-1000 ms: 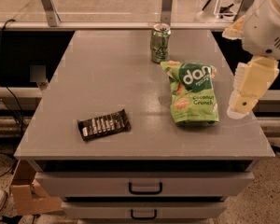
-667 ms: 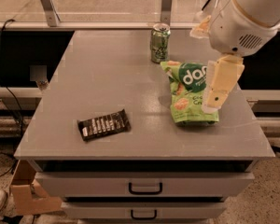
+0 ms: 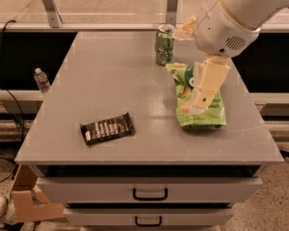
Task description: Pick rxbar chocolate
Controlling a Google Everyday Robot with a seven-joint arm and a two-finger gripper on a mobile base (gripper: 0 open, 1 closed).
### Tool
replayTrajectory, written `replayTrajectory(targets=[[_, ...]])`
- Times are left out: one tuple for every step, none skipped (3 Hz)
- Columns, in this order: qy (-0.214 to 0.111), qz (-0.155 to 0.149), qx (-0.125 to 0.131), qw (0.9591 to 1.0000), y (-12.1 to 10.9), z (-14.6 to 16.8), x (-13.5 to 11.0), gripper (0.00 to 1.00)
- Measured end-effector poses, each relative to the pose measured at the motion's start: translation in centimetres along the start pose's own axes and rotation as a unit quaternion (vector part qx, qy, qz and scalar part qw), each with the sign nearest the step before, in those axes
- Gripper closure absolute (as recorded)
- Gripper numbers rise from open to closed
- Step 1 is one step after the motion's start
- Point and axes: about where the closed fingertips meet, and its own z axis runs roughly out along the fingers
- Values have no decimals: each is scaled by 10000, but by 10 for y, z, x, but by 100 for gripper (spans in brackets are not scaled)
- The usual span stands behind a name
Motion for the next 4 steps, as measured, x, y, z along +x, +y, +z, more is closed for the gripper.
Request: replayTrajectory(targets=[[-55, -564, -438, 9974, 2, 35, -29, 0], [-220, -1121, -858, 9897, 9, 80, -64, 0], [-273, -1423, -1056, 9838, 15, 120, -85, 0], [-345, -1487, -1152, 9815, 19, 153, -94, 0]])
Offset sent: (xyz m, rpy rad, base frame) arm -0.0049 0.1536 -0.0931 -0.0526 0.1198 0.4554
